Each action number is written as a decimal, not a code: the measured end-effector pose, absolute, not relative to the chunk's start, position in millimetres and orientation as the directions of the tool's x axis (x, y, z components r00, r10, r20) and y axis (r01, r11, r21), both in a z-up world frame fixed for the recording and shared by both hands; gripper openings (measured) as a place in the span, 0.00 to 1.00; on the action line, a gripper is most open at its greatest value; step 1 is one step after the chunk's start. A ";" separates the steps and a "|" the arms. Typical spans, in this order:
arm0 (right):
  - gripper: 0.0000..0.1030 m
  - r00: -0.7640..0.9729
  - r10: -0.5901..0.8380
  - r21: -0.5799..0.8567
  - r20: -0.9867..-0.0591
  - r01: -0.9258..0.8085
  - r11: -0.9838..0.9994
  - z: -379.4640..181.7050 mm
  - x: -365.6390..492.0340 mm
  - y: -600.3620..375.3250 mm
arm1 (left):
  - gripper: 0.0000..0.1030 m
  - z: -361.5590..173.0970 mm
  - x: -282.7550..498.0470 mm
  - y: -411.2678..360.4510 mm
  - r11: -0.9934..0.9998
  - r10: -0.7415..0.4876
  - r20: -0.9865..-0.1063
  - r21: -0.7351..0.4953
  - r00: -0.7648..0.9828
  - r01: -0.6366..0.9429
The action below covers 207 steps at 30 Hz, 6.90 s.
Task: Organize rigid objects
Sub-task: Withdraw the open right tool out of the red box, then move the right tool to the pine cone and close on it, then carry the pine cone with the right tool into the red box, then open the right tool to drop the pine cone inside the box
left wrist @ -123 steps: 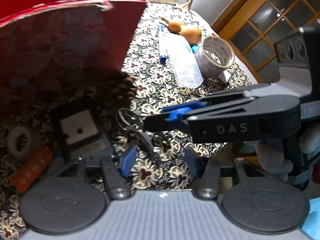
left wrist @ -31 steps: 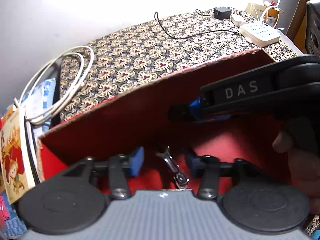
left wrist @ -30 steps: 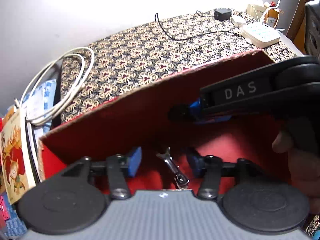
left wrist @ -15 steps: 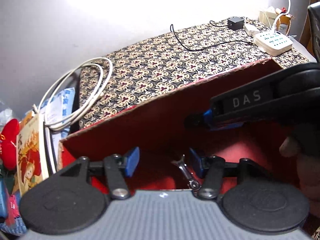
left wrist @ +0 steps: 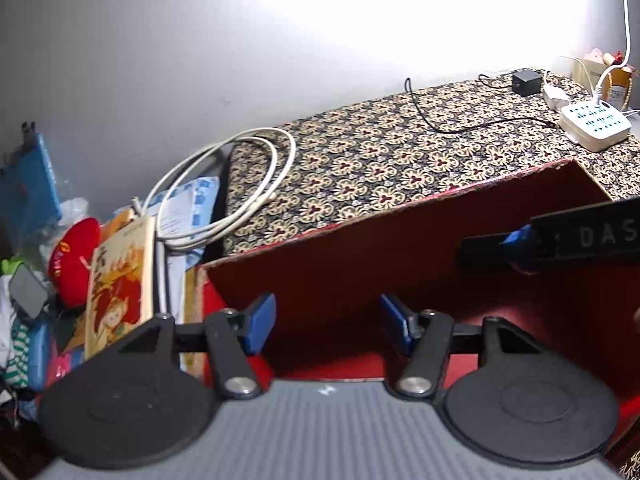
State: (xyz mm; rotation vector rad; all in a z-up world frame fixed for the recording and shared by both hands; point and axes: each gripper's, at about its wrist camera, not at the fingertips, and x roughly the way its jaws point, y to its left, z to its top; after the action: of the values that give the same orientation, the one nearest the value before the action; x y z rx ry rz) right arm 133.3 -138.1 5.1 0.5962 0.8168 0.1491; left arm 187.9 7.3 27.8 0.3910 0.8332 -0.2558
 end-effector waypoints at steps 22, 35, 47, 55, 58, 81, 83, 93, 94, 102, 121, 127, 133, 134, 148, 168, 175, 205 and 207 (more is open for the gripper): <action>0.16 0.724 0.445 0.547 -0.527 -0.111 0.830 43.2 54.7 -133.7 | 0.70 74.2 95.0 -3.2 0.937 0.000 -0.720 0.243 0.694 0.252; 0.16 0.692 0.534 0.607 -0.486 -0.173 0.776 47.8 26.8 -143.1 | 0.71 83.7 60.6 -8.4 0.946 0.046 -0.731 0.250 0.681 0.204; 0.16 0.649 0.574 0.613 -0.499 -0.205 0.763 45.0 3.6 -145.3 | 0.73 81.6 34.6 -15.5 0.947 0.090 -0.733 0.272 0.674 0.170; 0.16 0.619 0.598 0.627 -0.509 -0.209 0.751 37.9 -6.4 -151.9 | 0.73 75.5 24.0 -18.4 0.952 0.098 -0.748 0.262 0.656 0.157; 0.16 0.605 0.615 0.636 -0.505 -0.220 0.739 35.7 -11.2 -156.1 | 0.73 72.0 20.1 -20.0 0.955 0.092 -0.754 0.252 0.650 0.157; 0.16 0.534 0.549 0.706 -0.643 0.136 0.695 -59.2 -27.5 -230.8 | 0.75 -22.7 -18.5 -71.0 0.836 -0.344 -0.824 -0.050 0.451 0.546; 0.17 0.528 0.560 0.720 -0.638 0.151 0.678 -64.0 -25.5 -232.6 | 0.75 -31.6 -14.8 -79.8 0.828 -0.347 -0.828 -0.051 0.440 0.559; 0.18 0.509 0.582 0.742 -0.635 0.192 0.642 -81.8 -14.3 -234.2 | 0.75 -54.1 10.0 -94.9 0.822 -0.379 -0.822 -0.089 0.424 0.563; 0.20 0.503 0.587 0.744 -0.635 0.194 0.639 -83.7 -12.5 -233.5 | 0.75 -56.2 12.0 -96.1 0.823 -0.378 -0.825 -0.090 0.421 0.561; 0.21 0.491 0.614 0.760 -0.618 0.173 0.626 -88.8 -5.1 -228.9 | 0.51 -70.1 23.0 -91.7 0.831 -0.394 -0.841 -0.155 0.370 0.534; 0.17 0.575 0.556 0.761 -0.601 0.198 0.618 -39.4 -58.7 -265.7 | 0.48 -23.6 -5.9 -98.4 0.712 -0.504 -0.802 -0.177 0.319 0.679; 0.17 0.685 0.482 0.754 -0.546 0.152 0.639 10.1 -65.8 -267.3 | 0.48 16.3 -4.1 -105.2 0.637 -0.584 -0.733 -0.146 0.350 0.757; 0.17 0.752 0.461 0.745 -0.471 0.059 0.665 46.1 -34.9 -255.2 | 0.48 57.9 16.9 -91.5 0.612 -0.654 -0.640 -0.133 0.404 0.780; 0.17 0.756 0.462 0.741 -0.463 0.044 0.671 49.5 -26.1 -251.3 | 0.48 63.7 22.9 -87.7 0.616 -0.657 -0.629 -0.129 0.416 0.777; 0.17 0.679 0.457 0.623 -0.575 0.001 0.782 36.0 101.5 -175.5 | 0.48 61.1 140.2 -30.3 0.696 -0.590 -0.674 -0.146 0.444 0.703; 0.16 0.551 0.407 0.553 -0.729 0.123 0.824 -23.2 170.7 -146.6 | 0.47 -12.5 228.0 -25.8 0.790 -0.413 -0.878 -0.214 0.242 0.574; 0.16 0.573 0.385 0.530 -0.723 0.104 0.842 -26.5 172.9 -143.3 | 0.50 -24.8 243.3 -15.0 0.791 -0.469 -0.873 -0.346 0.136 0.505; 0.17 0.700 0.359 0.546 -0.617 0.053 0.836 -8.3 152.6 -146.8 | 0.53 7.7 219.4 -13.6 0.833 -0.408 -0.824 -0.160 0.392 0.530; 0.17 0.706 0.355 0.532 -0.612 0.035 0.846 -3.0 149.1 -144.6 | 0.55 13.0 215.4 -13.3 0.850 -0.375 -0.819 -0.117 0.434 0.514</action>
State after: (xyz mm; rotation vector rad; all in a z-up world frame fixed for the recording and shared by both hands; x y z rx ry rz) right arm 149.1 -144.6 -3.0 0.5456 0.7743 0.1880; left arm 215.4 -13.3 13.0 0.1588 0.9754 -0.5570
